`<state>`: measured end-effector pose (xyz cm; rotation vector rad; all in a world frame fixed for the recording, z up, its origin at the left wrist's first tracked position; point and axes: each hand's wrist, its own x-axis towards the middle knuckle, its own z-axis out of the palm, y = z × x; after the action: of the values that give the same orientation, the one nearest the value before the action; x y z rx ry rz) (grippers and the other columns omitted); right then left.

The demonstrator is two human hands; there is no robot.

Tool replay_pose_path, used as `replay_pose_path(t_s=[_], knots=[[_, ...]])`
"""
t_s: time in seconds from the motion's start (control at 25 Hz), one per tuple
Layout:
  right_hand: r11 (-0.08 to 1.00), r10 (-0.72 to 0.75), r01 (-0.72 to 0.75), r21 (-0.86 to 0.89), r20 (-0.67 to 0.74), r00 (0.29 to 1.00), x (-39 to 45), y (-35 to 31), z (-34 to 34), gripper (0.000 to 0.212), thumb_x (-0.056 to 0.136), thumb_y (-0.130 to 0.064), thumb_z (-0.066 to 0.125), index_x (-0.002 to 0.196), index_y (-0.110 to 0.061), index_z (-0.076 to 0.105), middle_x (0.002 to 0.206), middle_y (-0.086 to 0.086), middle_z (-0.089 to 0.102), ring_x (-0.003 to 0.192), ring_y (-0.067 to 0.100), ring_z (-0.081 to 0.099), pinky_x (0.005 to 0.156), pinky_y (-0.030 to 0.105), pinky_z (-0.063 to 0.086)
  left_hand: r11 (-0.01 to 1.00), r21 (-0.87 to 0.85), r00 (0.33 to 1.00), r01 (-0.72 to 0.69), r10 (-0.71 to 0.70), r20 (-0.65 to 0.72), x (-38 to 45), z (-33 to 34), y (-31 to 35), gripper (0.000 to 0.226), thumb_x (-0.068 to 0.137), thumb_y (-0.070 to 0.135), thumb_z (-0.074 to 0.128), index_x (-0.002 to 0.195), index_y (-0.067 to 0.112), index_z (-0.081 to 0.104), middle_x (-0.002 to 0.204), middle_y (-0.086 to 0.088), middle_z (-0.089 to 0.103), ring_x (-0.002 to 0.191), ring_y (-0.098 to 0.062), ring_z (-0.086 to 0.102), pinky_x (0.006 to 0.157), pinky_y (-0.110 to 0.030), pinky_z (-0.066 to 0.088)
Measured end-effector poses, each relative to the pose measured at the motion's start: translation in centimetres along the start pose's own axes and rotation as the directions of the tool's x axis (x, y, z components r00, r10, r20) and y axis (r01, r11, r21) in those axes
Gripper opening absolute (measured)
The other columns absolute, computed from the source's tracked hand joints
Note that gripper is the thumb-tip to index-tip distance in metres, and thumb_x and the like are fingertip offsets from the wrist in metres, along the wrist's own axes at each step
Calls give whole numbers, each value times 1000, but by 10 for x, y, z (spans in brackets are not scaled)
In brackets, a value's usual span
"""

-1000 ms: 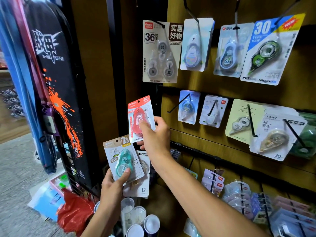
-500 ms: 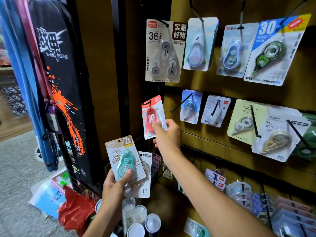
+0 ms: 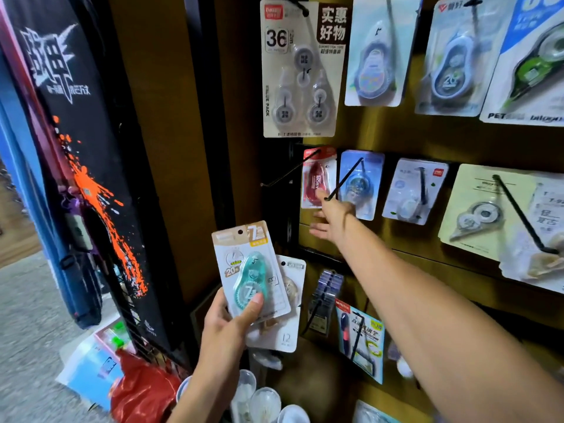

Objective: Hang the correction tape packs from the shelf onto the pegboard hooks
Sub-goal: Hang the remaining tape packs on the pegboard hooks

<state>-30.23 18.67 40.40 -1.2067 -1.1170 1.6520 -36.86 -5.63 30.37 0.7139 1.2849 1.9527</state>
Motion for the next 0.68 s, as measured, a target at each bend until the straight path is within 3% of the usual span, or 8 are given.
replay_pose_path(t_s=[0.08,0.12,0.2,0.28,0.4,0.48,0.6,0.68], knots=[[992,99,-91,-90,89,991,-18,17,0,45,92,-41,61,127,-16,47,116,16,57,94,35,63,53,37,53,1000,-15,1000,2,-2,-4,1,3,-1,31,86,13,66,117,16,62,110,-10,73,96,-32,72,80,-50,57],[985,59,-44,-166,83,995,-32,31,-1,36,93,-39,59,119,-18,48,114,13,58,90,32,63,57,38,54,1000,-25,1000,7,-8,-5,0,6,-1,29,88,13,65,117,16,62,109,-10,74,92,-32,73,72,-48,59],[908,-257,247,-339,14,966,-61,64,-7,21,92,-34,61,106,-19,54,107,4,64,91,25,63,74,38,54,999,-37,1000,18,-18,-18,-5,12,3,27,89,12,64,115,16,62,104,-8,75,80,-29,75,53,-41,60],[722,-564,541,-431,86,821,-97,91,-16,15,88,-32,64,97,-20,61,97,-4,65,91,19,62,79,35,51,1000,-9,999,5,-5,-32,-12,16,5,28,86,11,67,113,16,64,101,-9,75,76,-28,75,48,-39,59],[758,-470,546,-357,281,837,-141,102,-23,30,77,-44,72,97,-23,66,94,-8,69,86,14,65,76,35,55,999,53,1000,-6,5,17,-30,22,12,32,84,9,69,115,15,64,100,-11,75,78,-33,74,60,-55,59],[731,-456,559,-392,329,827,-154,98,-27,36,70,-48,73,98,-26,68,93,-7,71,85,14,67,74,36,57,998,65,999,-2,-1,33,-40,23,17,29,86,7,66,115,12,65,97,-11,76,79,-32,74,60,-53,59],[825,-369,502,-262,423,828,-170,88,-29,34,73,-23,76,104,-27,61,99,-4,73,87,11,70,75,34,60,998,58,1000,-10,9,22,-46,23,27,25,88,2,63,110,12,68,98,-13,76,80,-30,74,55,-40,59],[879,-305,435,-197,471,828,-180,85,-30,33,78,-15,74,106,-24,58,101,-1,74,87,15,73,66,34,60,998,63,1000,-19,18,13,-49,22,33,24,86,4,66,109,11,70,101,-14,75,85,-32,74,63,-40,60]])
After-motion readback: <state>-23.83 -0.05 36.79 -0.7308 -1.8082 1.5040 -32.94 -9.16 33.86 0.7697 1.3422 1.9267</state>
